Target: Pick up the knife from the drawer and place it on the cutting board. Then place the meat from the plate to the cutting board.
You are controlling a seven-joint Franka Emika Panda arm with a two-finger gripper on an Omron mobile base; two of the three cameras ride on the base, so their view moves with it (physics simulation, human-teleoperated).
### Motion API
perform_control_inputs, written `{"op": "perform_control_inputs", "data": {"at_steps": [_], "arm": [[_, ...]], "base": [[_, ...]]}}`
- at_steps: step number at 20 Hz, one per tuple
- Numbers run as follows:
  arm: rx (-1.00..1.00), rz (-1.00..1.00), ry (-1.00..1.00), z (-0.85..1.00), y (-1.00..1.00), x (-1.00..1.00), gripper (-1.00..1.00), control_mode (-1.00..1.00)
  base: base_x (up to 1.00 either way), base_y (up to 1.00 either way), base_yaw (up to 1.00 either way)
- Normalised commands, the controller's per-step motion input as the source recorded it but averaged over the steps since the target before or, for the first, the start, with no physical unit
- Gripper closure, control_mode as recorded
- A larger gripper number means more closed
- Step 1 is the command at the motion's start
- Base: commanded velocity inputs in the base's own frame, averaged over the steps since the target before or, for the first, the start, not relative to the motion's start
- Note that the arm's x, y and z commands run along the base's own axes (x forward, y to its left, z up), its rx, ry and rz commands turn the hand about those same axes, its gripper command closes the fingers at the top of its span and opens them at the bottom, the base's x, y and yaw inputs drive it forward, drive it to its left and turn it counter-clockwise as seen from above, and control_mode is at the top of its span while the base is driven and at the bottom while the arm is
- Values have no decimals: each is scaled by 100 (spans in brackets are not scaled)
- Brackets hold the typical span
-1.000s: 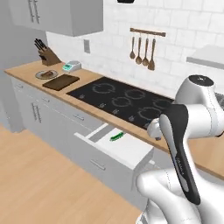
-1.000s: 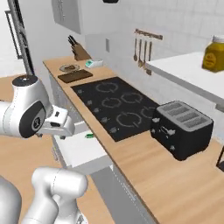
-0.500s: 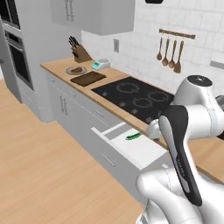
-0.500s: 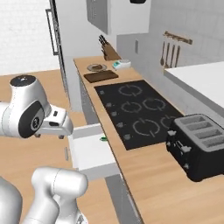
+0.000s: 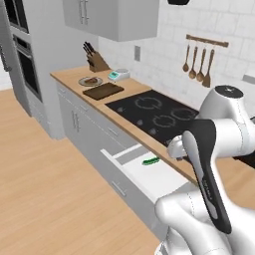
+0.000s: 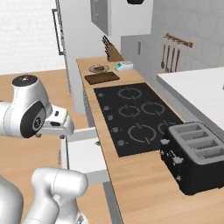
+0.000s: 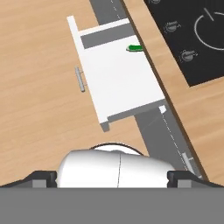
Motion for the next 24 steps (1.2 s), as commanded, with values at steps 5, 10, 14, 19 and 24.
{"op": "perform_control_inputs", "data": {"at_steps": [5,10,14,19,24], "arm": [[0,3,0,-4,0,0,-100,-100],[1,12,0,-41,9,31,-100,-100],[0,4,0,-58,40,84,-100,-100],[0,0,3,-52,37,87,-100,-100],[0,0,11,-66,19,65,-100,-100]], "base": [[10,-4,14],[0,0,0],[0,0,0],[0,0,0],[0,0,0]]}}
